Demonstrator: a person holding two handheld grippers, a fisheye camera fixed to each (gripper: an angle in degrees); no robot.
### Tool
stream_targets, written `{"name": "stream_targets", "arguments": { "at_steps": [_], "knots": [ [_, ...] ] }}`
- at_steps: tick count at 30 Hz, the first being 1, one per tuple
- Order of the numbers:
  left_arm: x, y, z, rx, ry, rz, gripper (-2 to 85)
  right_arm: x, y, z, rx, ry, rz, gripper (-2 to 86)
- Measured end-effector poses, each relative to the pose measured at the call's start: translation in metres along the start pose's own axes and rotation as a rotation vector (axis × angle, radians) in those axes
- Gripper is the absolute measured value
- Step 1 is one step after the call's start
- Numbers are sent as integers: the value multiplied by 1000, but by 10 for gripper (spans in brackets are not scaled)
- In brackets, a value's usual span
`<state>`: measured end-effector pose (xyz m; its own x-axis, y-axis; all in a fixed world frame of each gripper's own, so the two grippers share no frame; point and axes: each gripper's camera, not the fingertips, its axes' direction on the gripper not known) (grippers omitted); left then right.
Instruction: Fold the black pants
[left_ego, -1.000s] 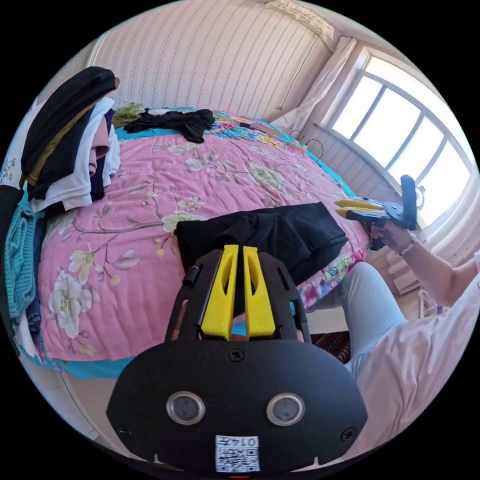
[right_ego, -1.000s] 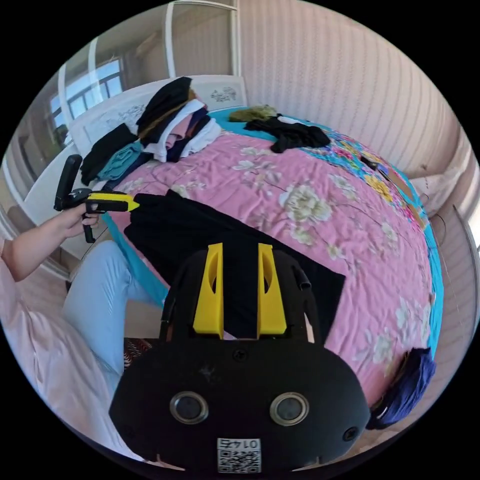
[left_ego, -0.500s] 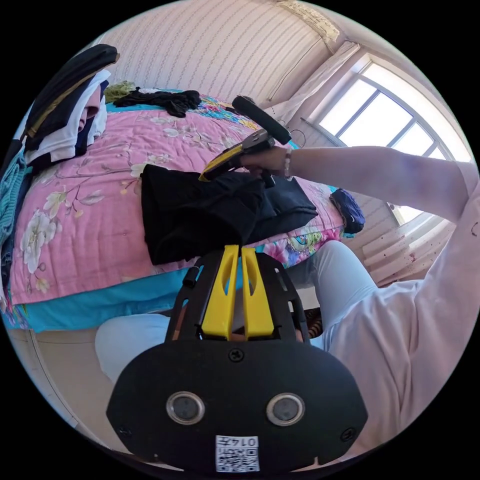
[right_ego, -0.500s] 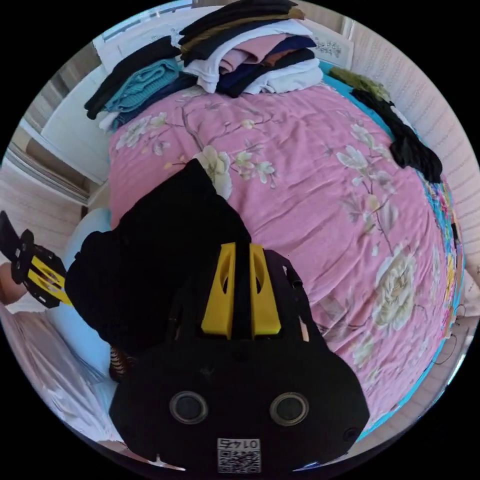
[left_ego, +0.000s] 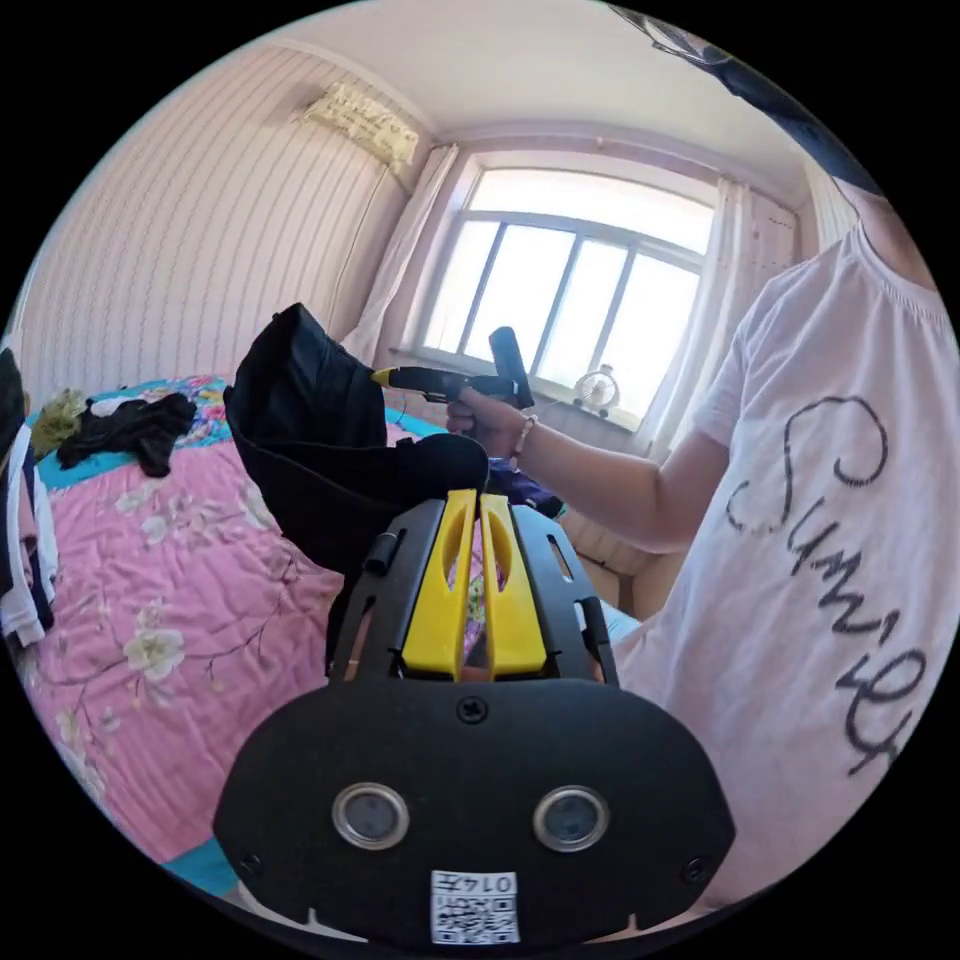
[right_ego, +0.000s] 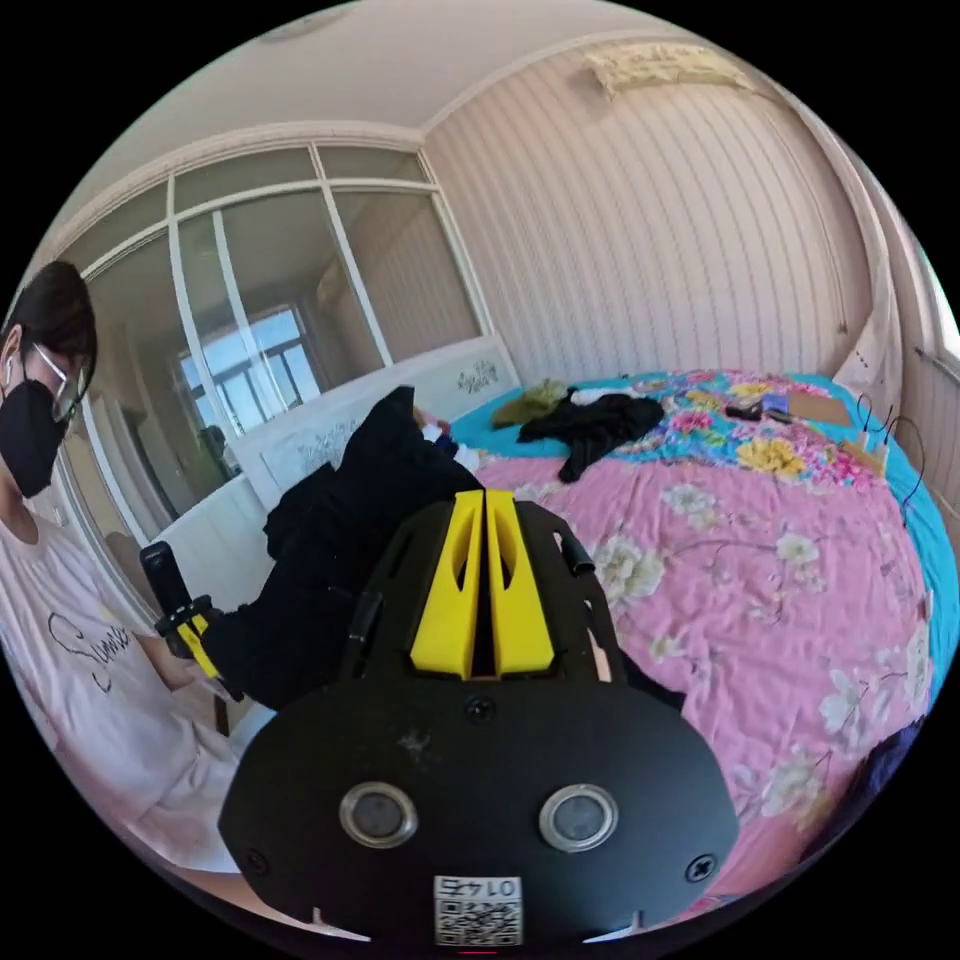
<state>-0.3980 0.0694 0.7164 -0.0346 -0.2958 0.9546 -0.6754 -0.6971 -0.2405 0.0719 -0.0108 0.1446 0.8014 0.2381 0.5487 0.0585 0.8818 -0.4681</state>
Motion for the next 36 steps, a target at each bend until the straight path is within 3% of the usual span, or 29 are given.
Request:
{"name": "stream_targets", "arguments": {
  "at_steps": [5,9,14,16,18,20,26,32,36],
  "knots": [
    [9,-35,-40,239,45,84,-10,-51,-115,-56,138,-1,-292,-3],
    [-8,-17,-120,353,-192,26,-10,-114,-187,-3,51,-90,-462,-3],
    [-57,49,-201,220,-699,-329,-10,-154,-168,164,-219,-198,-418,-5],
    [-93,91,-213,24,-899,-536,-10,-162,-112,249,-374,-158,-316,-7],
    [-120,128,-218,-66,-934,-740,-10,-163,-64,289,-507,-23,-278,-8],
    [-132,158,-224,-53,-900,-894,-9,-160,-29,296,-567,-8,-232,-8],
    [-125,161,-209,-55,-945,-901,1,-122,20,180,-467,-24,-207,13],
    [-146,129,-159,-45,-888,-864,51,-66,86,37,-519,380,-84,79],
    [-155,80,-99,-134,-784,-701,57,-44,133,-35,-571,565,102,117]
  ]
}}
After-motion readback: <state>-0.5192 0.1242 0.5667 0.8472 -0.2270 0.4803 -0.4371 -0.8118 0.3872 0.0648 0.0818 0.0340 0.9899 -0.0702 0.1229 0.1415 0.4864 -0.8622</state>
